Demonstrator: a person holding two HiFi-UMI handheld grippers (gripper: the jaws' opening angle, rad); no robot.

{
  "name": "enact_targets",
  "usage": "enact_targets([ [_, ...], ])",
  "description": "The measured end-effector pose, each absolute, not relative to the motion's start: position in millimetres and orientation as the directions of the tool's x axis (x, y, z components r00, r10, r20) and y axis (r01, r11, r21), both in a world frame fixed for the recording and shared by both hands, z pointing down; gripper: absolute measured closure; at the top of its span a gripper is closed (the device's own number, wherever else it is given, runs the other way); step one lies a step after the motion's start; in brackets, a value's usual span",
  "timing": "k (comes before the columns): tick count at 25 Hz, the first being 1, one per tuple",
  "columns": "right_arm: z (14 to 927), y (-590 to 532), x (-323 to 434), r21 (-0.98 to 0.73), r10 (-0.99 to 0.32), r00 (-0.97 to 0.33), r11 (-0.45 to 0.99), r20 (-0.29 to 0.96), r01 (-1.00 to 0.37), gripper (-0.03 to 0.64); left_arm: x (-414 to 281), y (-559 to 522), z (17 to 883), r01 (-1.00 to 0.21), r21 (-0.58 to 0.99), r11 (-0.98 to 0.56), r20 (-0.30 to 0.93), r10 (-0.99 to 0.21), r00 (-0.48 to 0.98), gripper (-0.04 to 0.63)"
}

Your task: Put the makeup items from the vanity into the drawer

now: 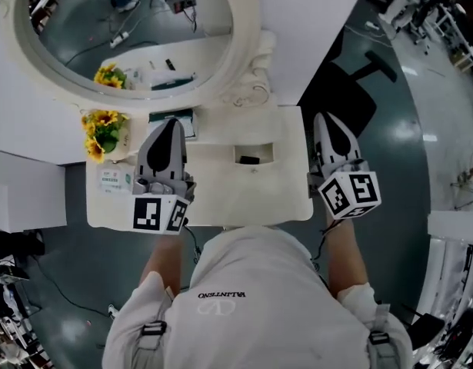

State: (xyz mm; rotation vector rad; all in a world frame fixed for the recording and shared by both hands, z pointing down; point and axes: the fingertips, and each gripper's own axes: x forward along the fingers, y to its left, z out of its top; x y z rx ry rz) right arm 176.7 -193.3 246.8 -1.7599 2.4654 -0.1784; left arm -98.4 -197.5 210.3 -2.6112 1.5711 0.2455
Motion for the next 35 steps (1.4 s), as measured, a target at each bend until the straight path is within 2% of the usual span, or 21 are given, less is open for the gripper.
enact_targets([
  [6,207.0,-172.8,204.3,-0.135,-0.964,-0.252,0.262,-0.083,-0.956,0.606,-116.4,-188.6,165.2,-0.896,-0.086,-0.435,-0.263,-0.858,0.441,0.592],
  [10,202.8,-163.1,212.9,-0.149,-0.971,-0.220,0.232,-0.091,-0.961,0.606,-123.5,-183.0,154.5,-0.900,-0.091,-0.426,-0.293,-0.852,0.433,0.592],
  [35,201.7,-160.8,196.3,-0.146,-0.965,-0.245,0.257,-0.095,-0.955,0.607,-132.7,-180.5,180.4,-0.905,-0.033,-0.424,-0.225,-0.879,0.420,0.592],
])
